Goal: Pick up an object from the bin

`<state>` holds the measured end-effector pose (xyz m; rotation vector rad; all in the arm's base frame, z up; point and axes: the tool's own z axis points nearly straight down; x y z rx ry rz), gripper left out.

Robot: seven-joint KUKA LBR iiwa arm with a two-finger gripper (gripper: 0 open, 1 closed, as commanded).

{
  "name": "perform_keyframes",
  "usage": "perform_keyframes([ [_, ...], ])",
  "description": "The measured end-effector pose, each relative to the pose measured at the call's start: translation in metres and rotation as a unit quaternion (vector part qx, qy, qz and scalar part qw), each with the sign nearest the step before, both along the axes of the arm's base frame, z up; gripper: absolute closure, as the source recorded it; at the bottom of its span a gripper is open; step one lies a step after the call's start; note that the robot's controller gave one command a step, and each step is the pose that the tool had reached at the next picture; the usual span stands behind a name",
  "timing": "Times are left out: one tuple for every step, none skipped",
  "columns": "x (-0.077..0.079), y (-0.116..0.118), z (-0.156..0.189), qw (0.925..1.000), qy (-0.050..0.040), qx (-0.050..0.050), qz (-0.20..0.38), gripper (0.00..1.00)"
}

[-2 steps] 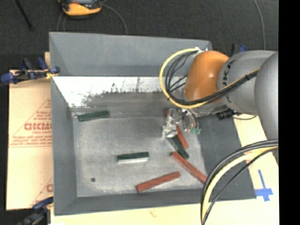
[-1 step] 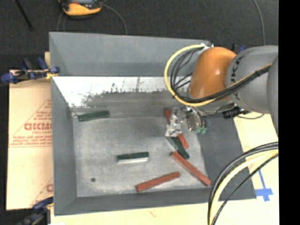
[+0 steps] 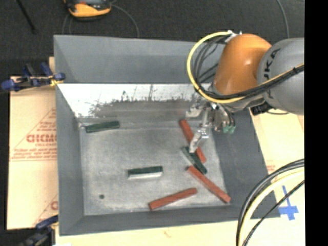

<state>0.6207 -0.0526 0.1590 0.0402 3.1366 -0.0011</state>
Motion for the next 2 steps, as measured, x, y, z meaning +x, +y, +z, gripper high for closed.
perform_keyframes([
  [0.000, 0.000, 0.000, 1.0000, 0.0001, 0.000, 0.000, 0.00],
  [-0.015, 0.017, -0.041, 1.0000, -0.0040, 0.000, 0.002, 0.00],
])
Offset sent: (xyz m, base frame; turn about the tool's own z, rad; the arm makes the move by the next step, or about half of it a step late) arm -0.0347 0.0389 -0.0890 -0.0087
